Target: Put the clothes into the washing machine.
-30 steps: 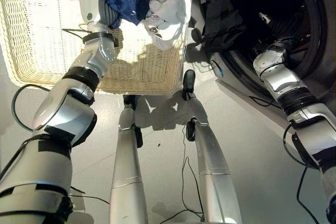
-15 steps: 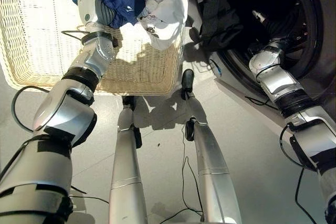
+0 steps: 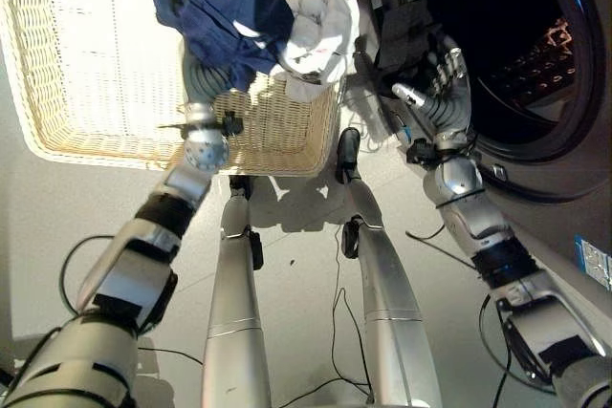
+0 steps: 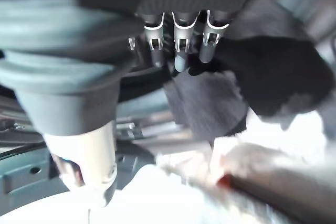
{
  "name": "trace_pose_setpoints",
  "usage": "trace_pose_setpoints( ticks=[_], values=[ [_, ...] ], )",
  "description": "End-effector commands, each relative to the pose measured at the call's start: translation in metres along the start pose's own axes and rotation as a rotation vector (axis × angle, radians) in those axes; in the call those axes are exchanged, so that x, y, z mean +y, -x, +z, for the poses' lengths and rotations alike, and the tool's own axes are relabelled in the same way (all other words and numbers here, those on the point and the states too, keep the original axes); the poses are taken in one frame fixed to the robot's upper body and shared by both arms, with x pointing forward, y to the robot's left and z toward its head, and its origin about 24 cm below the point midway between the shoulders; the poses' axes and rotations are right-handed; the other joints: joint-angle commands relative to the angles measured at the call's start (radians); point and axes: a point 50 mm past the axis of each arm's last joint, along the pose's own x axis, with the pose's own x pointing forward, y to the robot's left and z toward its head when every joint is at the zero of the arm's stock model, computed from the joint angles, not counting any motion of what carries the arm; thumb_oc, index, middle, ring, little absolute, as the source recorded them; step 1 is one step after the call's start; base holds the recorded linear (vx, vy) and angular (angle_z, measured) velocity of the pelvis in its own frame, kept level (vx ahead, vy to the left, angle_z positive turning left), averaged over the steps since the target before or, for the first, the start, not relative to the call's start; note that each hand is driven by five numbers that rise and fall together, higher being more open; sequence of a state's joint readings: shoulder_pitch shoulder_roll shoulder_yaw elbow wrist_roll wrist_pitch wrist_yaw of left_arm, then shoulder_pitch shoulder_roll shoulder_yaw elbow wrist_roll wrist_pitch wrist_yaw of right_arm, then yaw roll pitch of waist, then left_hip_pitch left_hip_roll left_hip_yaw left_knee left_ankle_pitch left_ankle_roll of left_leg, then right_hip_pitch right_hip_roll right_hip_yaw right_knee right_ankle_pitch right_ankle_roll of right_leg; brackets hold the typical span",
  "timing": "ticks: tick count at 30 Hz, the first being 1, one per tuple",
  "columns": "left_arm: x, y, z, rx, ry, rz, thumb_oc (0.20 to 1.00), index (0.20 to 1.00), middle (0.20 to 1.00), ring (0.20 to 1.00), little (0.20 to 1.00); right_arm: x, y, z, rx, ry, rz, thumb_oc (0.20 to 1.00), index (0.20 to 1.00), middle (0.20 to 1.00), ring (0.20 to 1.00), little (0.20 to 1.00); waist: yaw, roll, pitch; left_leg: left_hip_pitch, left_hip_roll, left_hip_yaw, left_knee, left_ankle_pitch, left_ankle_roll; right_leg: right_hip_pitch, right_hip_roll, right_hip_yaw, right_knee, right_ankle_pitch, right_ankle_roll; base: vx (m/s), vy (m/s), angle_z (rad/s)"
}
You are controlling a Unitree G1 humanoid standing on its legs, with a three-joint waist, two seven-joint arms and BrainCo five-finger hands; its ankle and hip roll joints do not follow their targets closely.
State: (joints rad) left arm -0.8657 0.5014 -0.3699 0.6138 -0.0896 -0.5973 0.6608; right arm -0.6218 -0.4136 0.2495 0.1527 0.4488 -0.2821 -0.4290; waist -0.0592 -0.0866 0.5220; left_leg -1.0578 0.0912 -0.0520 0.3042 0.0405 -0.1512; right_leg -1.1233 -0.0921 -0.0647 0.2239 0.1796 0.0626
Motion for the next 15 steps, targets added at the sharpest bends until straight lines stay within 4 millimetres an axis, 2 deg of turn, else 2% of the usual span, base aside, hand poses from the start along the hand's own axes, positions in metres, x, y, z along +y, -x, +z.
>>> trace_pose_setpoints(
  ticks=[1, 5, 9, 15],
  values=[
    [-0.022, 0.002, 0.052, -0.286, 0.158, -0.072, 0.2, 0.2, 0.2, 0.2, 0.2, 0.006, 0.005, 0.04, -0.2, -0.11, 0.091, 1.0, 1.0, 1.0, 1.0, 1.0, 0.02, 0.031, -0.002, 0.047, -0.129, 0.007, -0.084, 0.023, 0.089, 0.03, 0.061, -0.091, 0.116, -0.073, 0.08, 0.0, -0.006, 0.04],
    [-0.03, 0.011, 0.071, -0.377, 0.185, -0.14, 0.2, 0.2, 0.2, 0.2, 0.2, 0.014, 0.01, 0.047, -0.186, -0.18, 0.204, 1.0, 1.0, 1.0, 1.0, 1.0, 0.028, 0.039, -0.002, 0.051, -0.138, 0.005, -0.08, 0.029, 0.095, 0.034, 0.053, -0.097, 0.12, -0.068, 0.082, 0.01, -0.02, 0.04],
    [-0.039, 0.017, 0.089, -0.46, 0.197, -0.24, 0.2, 0.2, 0.2, 0.2, 0.2, 0.03, 0.014, 0.047, -0.102, -0.264, 0.39, 1.0, 1.0, 1.0, 1.0, 1.0, 0.037, 0.046, -0.002, 0.058, -0.15, 0.003, -0.076, 0.039, 0.1, 0.042, 0.044, -0.107, 0.119, -0.061, 0.082, 0.0, -0.007, 0.02],
    [-0.052, 0.025, 0.103, -0.52, 0.181, -0.385, 0.2, 0.2, 0.2, 0.2, 0.2, 0.046, 0.019, 0.046, -0.037, -0.294, 0.557, 1.0, 1.0, 1.0, 1.0, 1.0, 0.048, 0.055, -0.002, 0.065, -0.161, 0.003, -0.073, 0.05, 0.101, 0.049, 0.033, -0.118, 0.116, -0.052, 0.083, 0.01, -0.009, 0.03]
  ],
)
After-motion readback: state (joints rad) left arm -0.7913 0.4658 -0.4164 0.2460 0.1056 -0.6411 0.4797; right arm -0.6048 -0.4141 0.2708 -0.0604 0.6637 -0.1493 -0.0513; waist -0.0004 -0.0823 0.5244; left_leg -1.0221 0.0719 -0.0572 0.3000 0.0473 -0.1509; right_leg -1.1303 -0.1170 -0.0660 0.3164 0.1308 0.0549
